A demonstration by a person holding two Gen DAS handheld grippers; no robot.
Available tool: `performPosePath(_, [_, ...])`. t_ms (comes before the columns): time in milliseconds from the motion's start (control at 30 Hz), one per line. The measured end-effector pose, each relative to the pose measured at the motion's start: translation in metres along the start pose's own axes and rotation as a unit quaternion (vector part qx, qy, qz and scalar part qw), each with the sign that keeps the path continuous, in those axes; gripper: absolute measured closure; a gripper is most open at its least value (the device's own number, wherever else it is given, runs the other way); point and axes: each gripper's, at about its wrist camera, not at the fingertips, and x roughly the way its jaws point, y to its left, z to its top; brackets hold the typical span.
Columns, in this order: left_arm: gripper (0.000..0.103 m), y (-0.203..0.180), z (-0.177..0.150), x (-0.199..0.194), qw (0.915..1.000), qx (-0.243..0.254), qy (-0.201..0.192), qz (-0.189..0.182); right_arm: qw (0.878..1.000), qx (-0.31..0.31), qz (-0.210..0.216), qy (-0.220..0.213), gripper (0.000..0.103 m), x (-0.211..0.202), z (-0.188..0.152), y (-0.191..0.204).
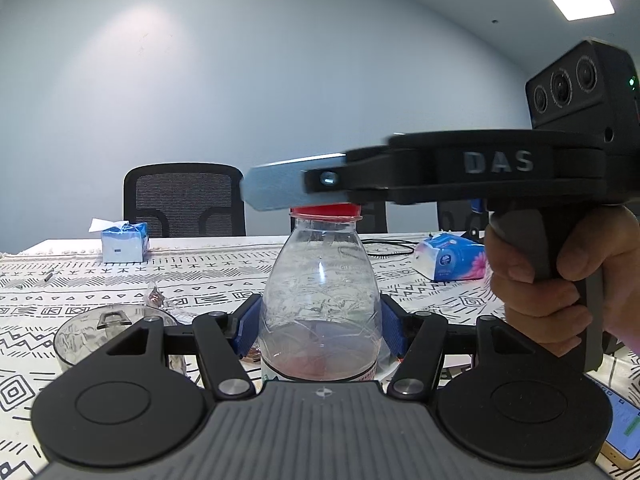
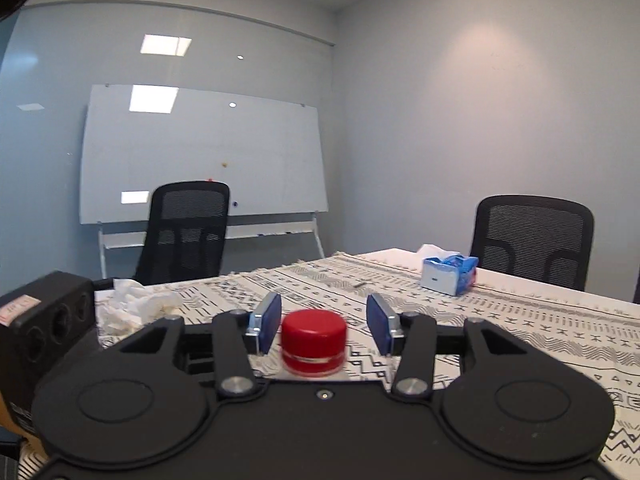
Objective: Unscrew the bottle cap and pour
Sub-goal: 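Twist the red cap with the right tool while the left tool holds the bottle, then twist the loosened red cap with the right tool, raising it off the threads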
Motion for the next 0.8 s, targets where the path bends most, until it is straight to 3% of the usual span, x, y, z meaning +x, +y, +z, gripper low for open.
performPosePath(300, [0.045,0.001,0.000,0.001,1.0000,-0.001,0.001,0.000,1.000,-0.006,0.025,0.002,0.055,-0.025,-0.003,-0.007])
performPosePath(600, [0.045,0.006,-0.001,0.004,1.0000,0.001,0.002,-0.001,1.000,-0.016,-0.004,-0.008,0.053,-0.027,0.007,0.006])
performPosePath(800, [0.045,0.004,-0.001,0.003,1.0000,0.000,0.001,0.000,1.000,-0.014,-0.001,0.001,0.053,-0.043,0.002,-0.003])
